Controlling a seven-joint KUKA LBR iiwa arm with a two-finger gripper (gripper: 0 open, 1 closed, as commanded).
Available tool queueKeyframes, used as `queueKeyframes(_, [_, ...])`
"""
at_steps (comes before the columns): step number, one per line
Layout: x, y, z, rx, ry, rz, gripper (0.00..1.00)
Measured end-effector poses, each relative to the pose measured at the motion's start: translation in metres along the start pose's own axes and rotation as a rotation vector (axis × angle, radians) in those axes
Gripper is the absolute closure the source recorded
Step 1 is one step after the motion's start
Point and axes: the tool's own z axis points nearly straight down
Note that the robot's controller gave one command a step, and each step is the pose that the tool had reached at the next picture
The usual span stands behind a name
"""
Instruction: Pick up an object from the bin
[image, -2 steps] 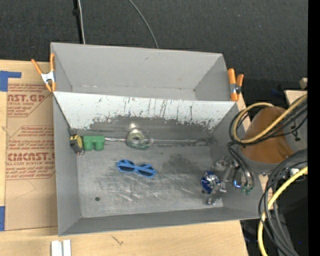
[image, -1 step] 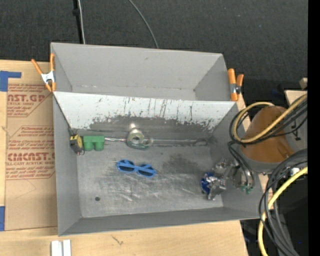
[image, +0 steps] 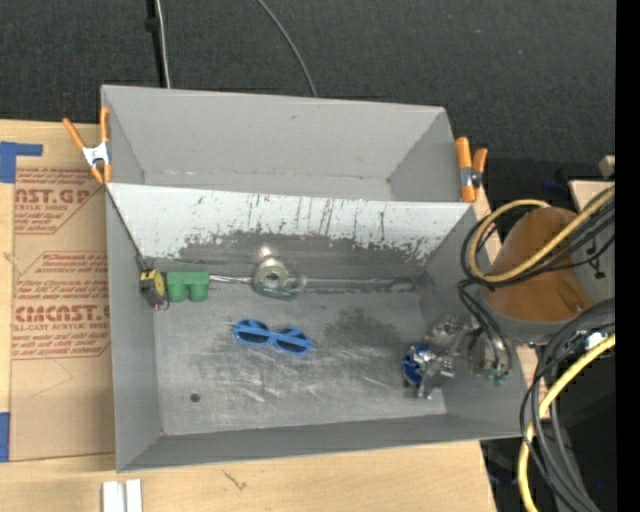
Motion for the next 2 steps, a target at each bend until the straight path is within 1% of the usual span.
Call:
queueKeyframes(1, [-0.0011,0.0009,-0.0437,-0.001,-0.003,-0.001,1.0])
queueKeyframes(2, [-0.0014,0.0018,-0.0493,-0.001,0.0,-0.001,1.0])
